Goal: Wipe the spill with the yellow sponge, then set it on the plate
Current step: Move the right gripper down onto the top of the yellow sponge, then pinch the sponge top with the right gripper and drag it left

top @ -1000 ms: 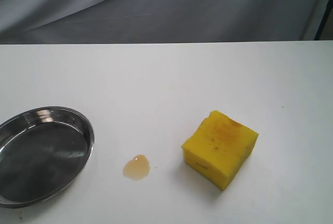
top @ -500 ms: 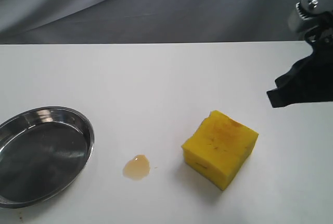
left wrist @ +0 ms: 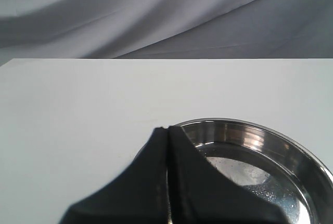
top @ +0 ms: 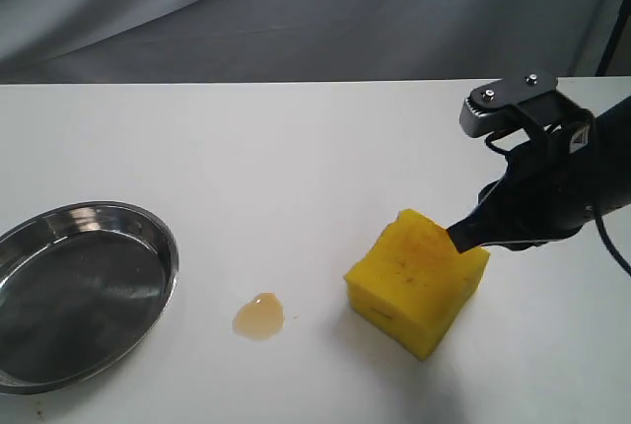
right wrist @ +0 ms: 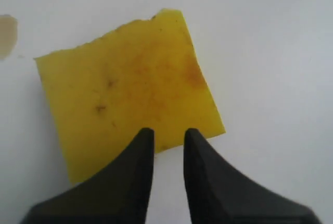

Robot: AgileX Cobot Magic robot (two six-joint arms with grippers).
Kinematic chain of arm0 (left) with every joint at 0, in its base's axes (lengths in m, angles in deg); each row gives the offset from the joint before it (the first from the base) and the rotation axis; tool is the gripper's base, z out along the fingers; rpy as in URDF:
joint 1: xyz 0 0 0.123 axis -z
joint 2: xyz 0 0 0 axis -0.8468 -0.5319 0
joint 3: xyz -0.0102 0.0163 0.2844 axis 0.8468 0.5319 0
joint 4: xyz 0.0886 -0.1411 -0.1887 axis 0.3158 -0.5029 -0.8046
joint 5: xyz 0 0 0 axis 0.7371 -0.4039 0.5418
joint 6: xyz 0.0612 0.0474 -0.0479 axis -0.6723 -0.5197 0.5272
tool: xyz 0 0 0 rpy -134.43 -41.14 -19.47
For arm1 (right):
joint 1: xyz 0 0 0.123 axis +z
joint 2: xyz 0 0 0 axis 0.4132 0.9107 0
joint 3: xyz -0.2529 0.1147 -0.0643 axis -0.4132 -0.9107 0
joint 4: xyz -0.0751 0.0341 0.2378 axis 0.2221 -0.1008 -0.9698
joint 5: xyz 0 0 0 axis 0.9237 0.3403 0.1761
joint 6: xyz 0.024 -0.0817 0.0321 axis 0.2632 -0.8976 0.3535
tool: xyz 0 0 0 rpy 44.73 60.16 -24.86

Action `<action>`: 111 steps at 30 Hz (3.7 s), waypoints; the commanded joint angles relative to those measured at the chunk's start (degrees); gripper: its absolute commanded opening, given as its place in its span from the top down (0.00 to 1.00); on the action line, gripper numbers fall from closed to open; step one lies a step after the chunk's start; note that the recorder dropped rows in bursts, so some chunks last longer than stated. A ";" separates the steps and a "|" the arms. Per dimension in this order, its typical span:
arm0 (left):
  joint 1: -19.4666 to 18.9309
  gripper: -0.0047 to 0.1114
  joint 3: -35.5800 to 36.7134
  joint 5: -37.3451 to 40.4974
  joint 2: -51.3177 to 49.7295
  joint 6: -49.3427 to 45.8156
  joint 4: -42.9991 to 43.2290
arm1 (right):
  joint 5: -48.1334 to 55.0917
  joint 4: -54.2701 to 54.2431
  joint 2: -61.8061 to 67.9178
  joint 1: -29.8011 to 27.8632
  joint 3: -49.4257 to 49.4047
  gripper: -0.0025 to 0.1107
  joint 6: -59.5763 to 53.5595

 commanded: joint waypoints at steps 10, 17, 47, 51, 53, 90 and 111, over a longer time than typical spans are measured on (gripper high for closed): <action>0.24 0.96 0.23 -0.39 0.14 0.55 0.09 | -5.80 0.30 11.33 0.26 0.45 0.49 -0.64; 0.24 0.96 0.23 -0.39 0.14 0.55 0.09 | -6.50 0.43 15.20 0.26 0.45 0.49 -0.64; 0.24 0.96 0.23 -0.39 0.14 0.55 0.09 | 2.06 -0.68 19.03 0.13 7.44 0.98 0.67; 0.24 0.96 0.23 -0.39 0.14 0.55 0.09 | 7.38 -3.08 19.04 0.13 12.83 0.98 -0.55; 0.24 0.96 0.23 -0.39 0.14 0.55 0.09 | 7.59 -5.09 19.04 0.13 13.79 0.98 -2.54; 0.24 0.96 0.23 -0.39 0.14 0.55 0.09 | 10.43 -1.55 35.96 19.43 31.96 0.98 -0.68; 0.24 0.96 0.23 -0.39 0.14 0.55 0.09 | 8.81 11.01 41.83 17.62 37.03 0.98 8.13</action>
